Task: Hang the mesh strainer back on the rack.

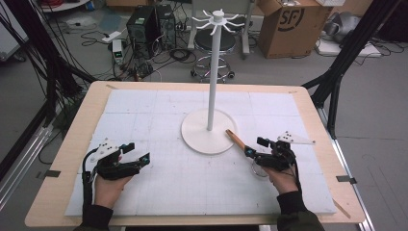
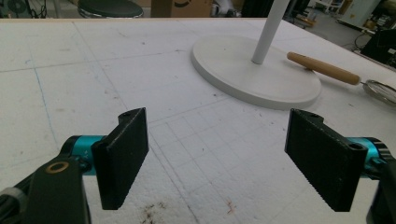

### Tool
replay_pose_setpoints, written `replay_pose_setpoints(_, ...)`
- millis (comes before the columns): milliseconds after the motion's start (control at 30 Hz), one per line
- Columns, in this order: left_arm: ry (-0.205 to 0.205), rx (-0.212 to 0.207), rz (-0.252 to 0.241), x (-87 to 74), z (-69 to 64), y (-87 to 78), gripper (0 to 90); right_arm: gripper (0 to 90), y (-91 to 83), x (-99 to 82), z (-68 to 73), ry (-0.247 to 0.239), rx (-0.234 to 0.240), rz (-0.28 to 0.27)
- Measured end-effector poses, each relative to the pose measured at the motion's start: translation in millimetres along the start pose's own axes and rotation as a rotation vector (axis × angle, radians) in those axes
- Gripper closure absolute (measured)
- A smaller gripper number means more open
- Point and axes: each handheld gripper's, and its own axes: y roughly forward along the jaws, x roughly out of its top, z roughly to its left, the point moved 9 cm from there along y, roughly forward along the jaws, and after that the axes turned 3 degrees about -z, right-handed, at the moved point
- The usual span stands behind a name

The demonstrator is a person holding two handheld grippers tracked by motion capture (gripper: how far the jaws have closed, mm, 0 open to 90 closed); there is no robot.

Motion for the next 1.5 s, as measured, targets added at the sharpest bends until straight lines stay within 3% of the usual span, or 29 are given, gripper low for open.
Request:
replay_pose_setpoints(167, 0.004, 0.006, -0.003, 0.1, 0.3, -0.7, 22.1, 26.3, 4.4, -1.5, -4.0, 0.016, 0.010, 0.025)
replay_pose_setpoints(267, 0.003, 0.012, -0.006, 0.6, 1.2, -1.5, 22.1, 35.0, 4.6, 0.9, -6.5, 0.025, 0.000, 0.022)
replay_pose_setpoints(633, -0.007, 0.013, -0.004, -0.6, 1.4, -0.2, 22.1, 36.7, 20.6, -5.9, -16.6, 0.053, -0.014, 0.113)
replay_pose_setpoints(867, 0.000, 0.006, -0.001, -0.7, -0.2, 0.0, 22.2, 38.5, 27.6, -11.2, -20.7, 0.072, 0.004, 0.154)
replay_pose_setpoints(1100, 0.002, 0.008, -0.001, -0.7, -0.5, 0.1, 22.2, 42.6, 32.4, -15.1, -28.0, 0.068, -0.006, 0.201)
replay_pose_setpoints(1500, 0.002, 0.007, -0.001, -1.1, -0.5, 0.3, 22.3, 47.6, 38.5, -28.9, -33.6, 0.121, -0.003, 0.312)
